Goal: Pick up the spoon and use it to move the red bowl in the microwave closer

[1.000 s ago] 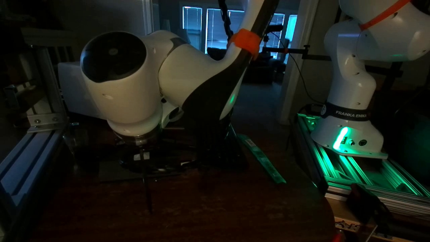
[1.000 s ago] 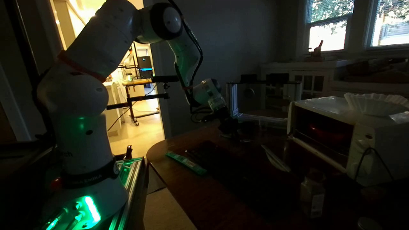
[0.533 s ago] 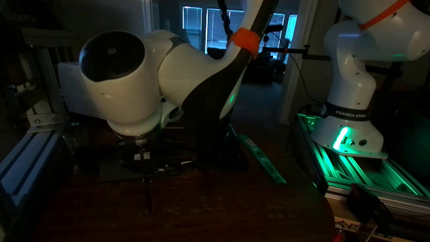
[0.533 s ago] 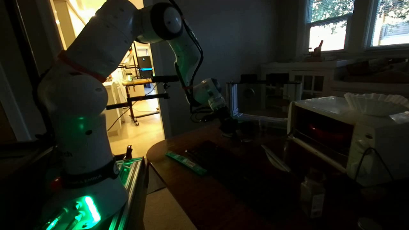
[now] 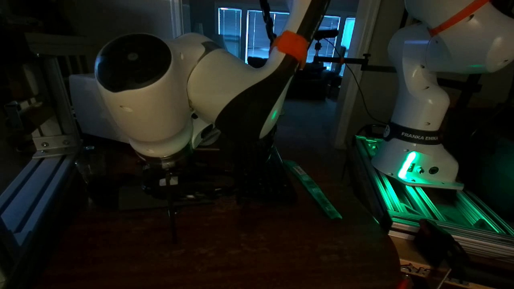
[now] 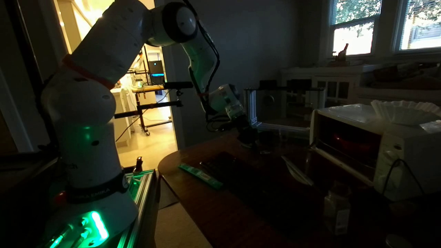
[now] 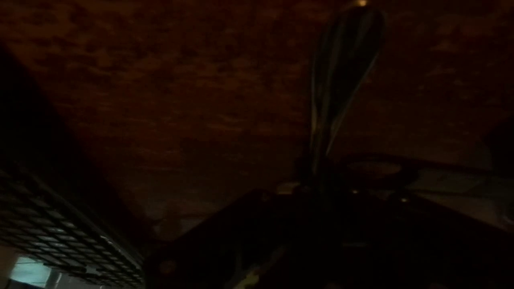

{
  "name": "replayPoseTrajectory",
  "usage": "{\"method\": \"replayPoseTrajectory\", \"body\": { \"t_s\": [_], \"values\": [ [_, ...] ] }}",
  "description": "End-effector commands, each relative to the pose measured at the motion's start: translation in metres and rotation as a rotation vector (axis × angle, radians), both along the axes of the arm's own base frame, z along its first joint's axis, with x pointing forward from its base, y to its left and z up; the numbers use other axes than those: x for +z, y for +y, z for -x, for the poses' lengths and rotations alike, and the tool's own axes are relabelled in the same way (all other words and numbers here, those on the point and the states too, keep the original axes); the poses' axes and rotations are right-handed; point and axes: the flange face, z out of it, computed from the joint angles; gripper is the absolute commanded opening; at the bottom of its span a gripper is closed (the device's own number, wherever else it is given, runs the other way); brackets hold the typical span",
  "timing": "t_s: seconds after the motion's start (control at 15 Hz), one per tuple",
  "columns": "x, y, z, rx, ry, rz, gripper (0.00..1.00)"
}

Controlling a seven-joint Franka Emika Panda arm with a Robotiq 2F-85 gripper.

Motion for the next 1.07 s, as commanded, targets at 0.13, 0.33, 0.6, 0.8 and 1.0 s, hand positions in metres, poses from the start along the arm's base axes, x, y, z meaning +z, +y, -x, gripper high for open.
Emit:
{"method": "replayPoseTrajectory", "body": {
  "t_s": [0.13, 0.33, 0.6, 0.8, 1.0],
  "values": [
    [0.049, -0.034, 0.006, -0.034, -0.075, -0.083, 0.02],
    [0.084, -0.053, 0.013, -0.016, -0.099, -0.159, 0.02],
    [0.119, -0.097, 0.033, -0.005, -0.123, -0.243, 0.02],
    [0.133, -0.138, 0.045, 0.0, -0.151, -0.333, 0.02],
    [0.141, -0.178, 0.049, 0.033, -0.206, -0.44, 0.02]
  ]
}}
